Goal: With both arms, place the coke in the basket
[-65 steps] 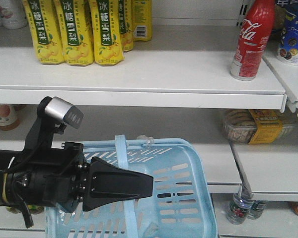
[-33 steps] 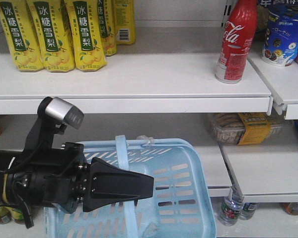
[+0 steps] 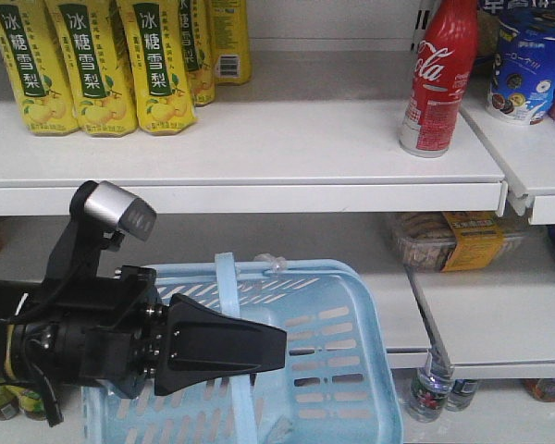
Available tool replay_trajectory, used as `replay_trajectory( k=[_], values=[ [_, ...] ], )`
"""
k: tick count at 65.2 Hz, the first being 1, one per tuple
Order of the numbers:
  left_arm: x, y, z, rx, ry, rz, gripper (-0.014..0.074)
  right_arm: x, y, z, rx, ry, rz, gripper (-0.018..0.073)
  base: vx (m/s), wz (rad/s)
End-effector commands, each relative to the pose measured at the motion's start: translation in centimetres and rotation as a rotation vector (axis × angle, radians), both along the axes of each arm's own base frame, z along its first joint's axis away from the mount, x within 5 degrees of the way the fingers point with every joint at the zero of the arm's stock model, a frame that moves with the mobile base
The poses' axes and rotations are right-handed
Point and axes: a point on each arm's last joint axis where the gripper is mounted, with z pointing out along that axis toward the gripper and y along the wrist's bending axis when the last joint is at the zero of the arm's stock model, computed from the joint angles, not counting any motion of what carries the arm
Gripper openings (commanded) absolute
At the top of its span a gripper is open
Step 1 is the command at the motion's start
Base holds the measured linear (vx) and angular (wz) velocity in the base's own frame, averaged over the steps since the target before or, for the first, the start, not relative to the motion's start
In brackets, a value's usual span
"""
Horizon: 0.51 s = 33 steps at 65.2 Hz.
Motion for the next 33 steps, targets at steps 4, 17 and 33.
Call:
replay_trajectory(
  k=[4,17,33],
  values=[
    [-1.71,0.23,2.87,-0.186,-0.026,-0.148,-0.0006,-0.06,0.22,0.34,-0.024,-0.071,0.025,-0.0005,0.01,0.00],
    [-1.71,0.23,2.87,-0.186,-0.026,-0.148,-0.0006,-0.06,0.22,0.34,-0.024,-0.071,0.025,-0.0005,0.01,-0.03],
    [-1.71,0.23,2.87,-0.186,-0.026,-0.148,-0.0006,-0.06,0.22,0.34,-0.024,-0.071,0.025,-0.0005,0.02,-0.03]
  ],
)
